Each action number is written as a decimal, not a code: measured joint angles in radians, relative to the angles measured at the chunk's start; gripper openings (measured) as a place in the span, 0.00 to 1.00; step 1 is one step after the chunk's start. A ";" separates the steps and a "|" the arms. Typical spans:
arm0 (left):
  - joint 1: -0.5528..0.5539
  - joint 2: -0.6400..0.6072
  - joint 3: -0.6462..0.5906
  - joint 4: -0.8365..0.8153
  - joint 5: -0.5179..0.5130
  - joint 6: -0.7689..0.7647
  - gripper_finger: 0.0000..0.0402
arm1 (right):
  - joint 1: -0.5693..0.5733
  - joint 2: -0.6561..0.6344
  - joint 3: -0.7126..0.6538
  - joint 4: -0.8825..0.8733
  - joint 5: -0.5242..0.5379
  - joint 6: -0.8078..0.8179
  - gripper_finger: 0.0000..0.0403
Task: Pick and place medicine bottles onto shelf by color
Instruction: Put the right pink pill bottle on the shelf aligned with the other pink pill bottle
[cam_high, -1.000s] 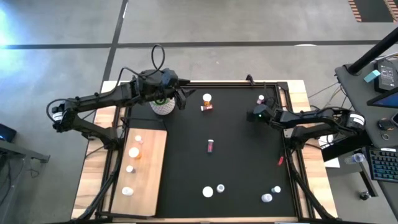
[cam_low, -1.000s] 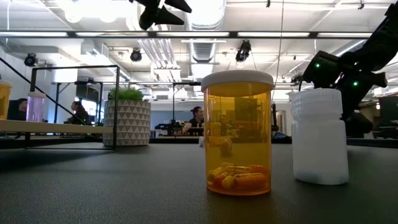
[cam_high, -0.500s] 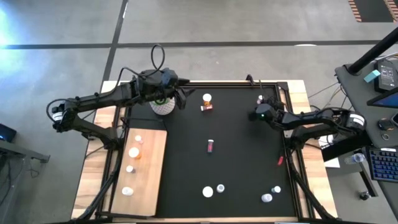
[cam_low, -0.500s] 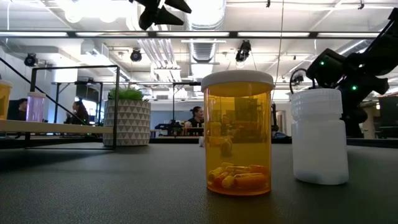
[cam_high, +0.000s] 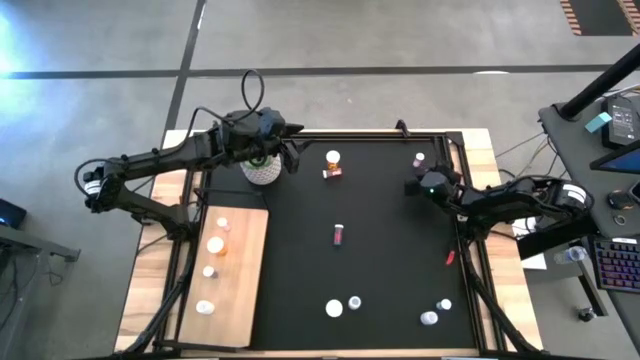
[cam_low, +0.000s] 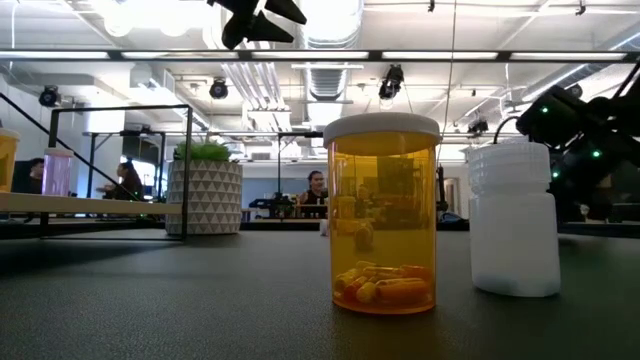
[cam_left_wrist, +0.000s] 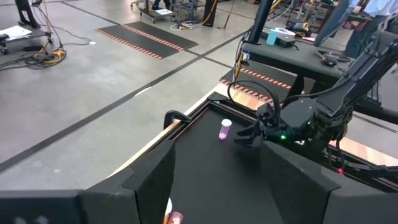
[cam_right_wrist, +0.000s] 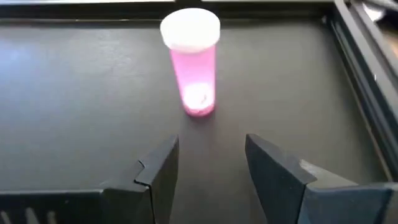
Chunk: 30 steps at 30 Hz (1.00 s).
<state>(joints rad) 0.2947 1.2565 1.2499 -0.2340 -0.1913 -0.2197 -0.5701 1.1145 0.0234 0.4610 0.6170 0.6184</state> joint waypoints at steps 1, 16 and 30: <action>0.000 0.000 0.000 0.000 0.000 0.002 0.55 | 0.000 0.000 0.000 -0.007 0.000 0.024 0.44; 0.005 0.000 0.000 0.002 0.000 0.051 0.55 | 0.001 0.000 0.022 -0.004 -0.135 0.167 0.44; 0.005 0.000 0.000 0.002 0.000 0.053 0.55 | -0.009 0.001 0.020 0.040 -0.071 -0.099 0.44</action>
<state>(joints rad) 0.2997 1.2564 1.2496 -0.2325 -0.1913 -0.1669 -0.5792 1.1152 0.0437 0.5012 0.5465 0.5192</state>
